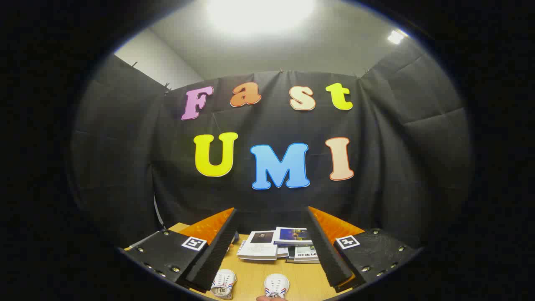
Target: Open the storage box then place both shoes into the box .Put the left shoe in first, then the right shoe, with the right side of both shoes facing outward in a uniform manner.
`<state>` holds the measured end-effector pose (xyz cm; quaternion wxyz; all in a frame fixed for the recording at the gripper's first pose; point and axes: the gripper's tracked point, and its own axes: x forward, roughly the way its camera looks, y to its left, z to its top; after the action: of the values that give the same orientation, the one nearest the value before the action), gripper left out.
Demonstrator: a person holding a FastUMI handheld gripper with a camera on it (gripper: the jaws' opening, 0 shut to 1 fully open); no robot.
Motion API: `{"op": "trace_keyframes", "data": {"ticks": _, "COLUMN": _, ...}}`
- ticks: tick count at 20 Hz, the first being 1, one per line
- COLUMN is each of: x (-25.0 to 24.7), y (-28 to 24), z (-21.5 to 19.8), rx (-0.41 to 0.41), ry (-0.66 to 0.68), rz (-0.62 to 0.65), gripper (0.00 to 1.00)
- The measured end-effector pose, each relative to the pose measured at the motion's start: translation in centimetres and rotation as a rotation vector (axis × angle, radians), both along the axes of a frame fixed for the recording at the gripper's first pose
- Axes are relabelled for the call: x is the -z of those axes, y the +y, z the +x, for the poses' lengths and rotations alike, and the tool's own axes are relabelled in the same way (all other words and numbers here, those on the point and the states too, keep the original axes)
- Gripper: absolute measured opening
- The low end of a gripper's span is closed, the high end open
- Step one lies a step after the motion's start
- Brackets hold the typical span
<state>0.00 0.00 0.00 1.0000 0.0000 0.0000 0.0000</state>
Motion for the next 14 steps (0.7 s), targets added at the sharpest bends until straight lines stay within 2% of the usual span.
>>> {"op": "trace_keyframes", "data": {"ticks": 6, "x": -0.3, "y": 0.1, "z": 0.7, "rx": -0.001, "ry": -0.011, "rz": -0.015, "gripper": 0.97}}
{"op": "trace_keyframes", "data": {"ticks": 14, "x": 1.7, "y": 0.5, "z": 1.9, "rx": -0.014, "ry": 0.031, "rz": -0.001, "gripper": 0.97}}
